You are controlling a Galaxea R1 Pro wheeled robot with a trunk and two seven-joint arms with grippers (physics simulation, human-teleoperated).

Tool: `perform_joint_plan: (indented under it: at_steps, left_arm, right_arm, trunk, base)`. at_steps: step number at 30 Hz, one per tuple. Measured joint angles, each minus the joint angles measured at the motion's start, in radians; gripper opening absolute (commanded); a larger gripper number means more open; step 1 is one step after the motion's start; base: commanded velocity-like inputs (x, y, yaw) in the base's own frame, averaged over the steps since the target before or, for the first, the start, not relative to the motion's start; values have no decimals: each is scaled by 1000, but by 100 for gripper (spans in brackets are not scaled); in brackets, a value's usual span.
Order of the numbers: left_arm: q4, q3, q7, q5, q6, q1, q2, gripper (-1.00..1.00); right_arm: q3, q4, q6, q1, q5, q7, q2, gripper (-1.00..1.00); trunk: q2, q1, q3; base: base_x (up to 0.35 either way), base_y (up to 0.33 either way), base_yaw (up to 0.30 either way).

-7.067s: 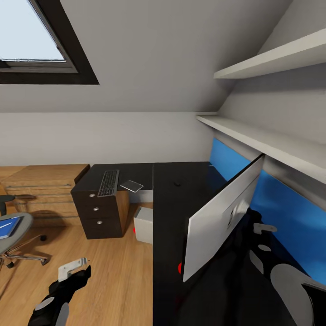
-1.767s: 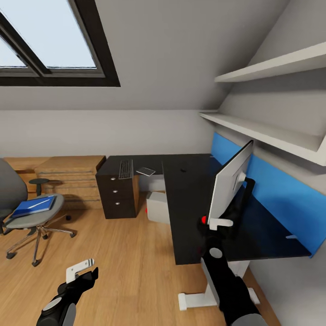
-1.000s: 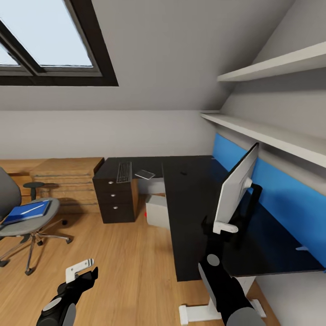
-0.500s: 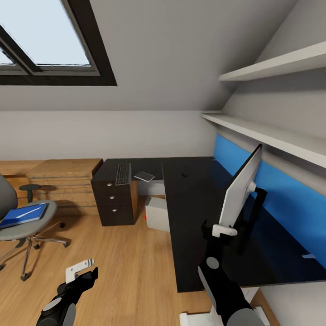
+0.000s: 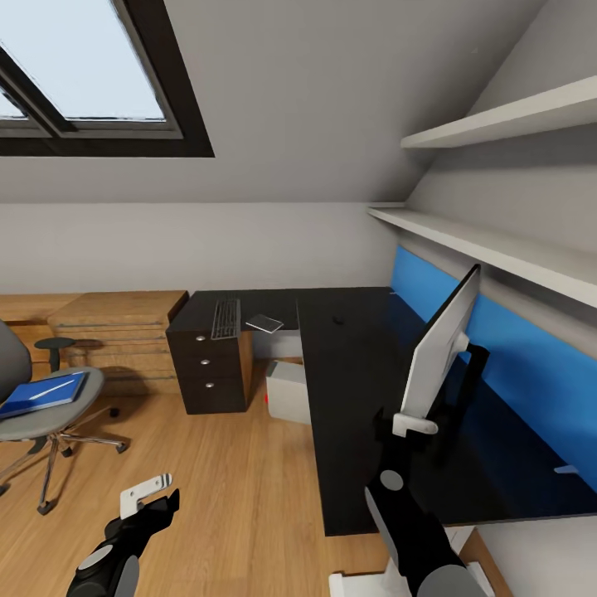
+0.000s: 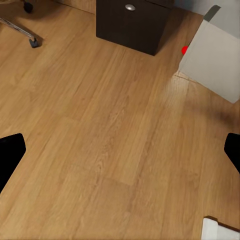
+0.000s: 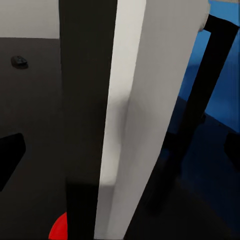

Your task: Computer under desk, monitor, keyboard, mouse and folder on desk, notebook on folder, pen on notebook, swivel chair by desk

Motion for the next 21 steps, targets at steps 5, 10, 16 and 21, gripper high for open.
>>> perform_joint_plan:
  at_steps: [5, 10, 16, 21]
  left_arm:
    - [0, 0, -1, 0, 0, 0, 0, 100]
    - [0, 0, -1, 0, 0, 0, 0, 100]
    - [0, 0, 1, -1, 0, 0, -1, 100]
    - [0, 0, 1, 0, 0, 0, 0, 100]
  right_arm:
    - [-4, 0, 3, 0, 0, -3, -5, 100]
    - [-6, -2, 4, 0, 0, -5, -6, 100]
    - [-24, -4, 5, 0, 1, -22, -7, 100]
    - [-30, -5, 5, 0, 1, -31, -6, 100]
  trunk:
    - [0, 0, 0]
    - [0, 0, 0]
    - [0, 0, 0]
    - [0, 0, 0]
  base:
    - [0, 0, 0]
    - [0, 0, 0]
    - [0, -107, 0]
    - [0, -96, 0]
